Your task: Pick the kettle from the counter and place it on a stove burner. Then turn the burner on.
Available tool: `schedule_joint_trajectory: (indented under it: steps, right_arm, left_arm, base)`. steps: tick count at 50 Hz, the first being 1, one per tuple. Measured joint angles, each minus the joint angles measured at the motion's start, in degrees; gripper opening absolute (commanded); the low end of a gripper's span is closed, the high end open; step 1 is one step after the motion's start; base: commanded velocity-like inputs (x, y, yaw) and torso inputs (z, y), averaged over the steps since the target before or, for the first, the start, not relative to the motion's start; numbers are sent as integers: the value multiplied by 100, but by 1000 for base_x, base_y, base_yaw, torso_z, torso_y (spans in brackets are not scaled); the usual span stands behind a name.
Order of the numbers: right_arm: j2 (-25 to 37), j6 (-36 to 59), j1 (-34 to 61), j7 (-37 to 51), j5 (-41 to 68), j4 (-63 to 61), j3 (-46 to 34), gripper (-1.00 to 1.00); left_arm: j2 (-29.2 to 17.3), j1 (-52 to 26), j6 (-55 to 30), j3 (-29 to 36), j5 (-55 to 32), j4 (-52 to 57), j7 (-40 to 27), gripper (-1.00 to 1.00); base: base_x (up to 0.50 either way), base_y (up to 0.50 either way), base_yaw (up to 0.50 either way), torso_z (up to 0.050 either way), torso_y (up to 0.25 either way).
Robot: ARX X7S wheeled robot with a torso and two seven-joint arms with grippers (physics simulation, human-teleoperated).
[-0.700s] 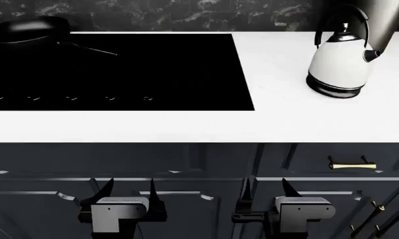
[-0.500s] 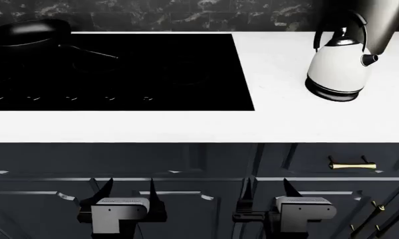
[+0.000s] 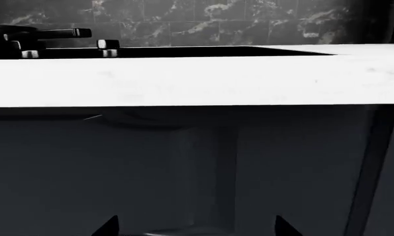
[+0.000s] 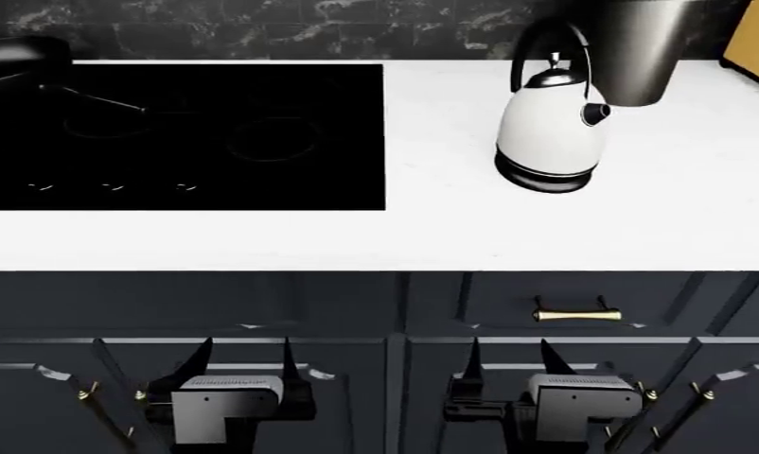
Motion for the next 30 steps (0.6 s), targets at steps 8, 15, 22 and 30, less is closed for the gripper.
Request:
schedule_joint_trajectory:
  steps: [8, 15, 22, 30]
  right_arm:
    - [61, -9, 5, 70, 74, 0, -67, 100]
    - [109, -13, 5, 126, 126, -8, -123, 100]
    - [168, -19, 10, 183, 165, -5, -175, 100]
    - [217, -38, 10, 237, 192, -1, -253, 100]
  left_arm:
    - [-36, -6, 49, 45, -83, -23, -110, 100]
    - [-83, 17, 136, 91, -164, -2, -155, 100]
    - [-124, 33, 199, 151, -240, 13, -182, 100]
    - [-206, 50, 194, 213, -402, 53, -135, 100]
  base:
    - [0, -446, 0, 0, 0]
    - [0, -445, 0, 0, 0]
    - [0, -105, 0, 0, 0]
    - [0, 0, 0, 29, 0]
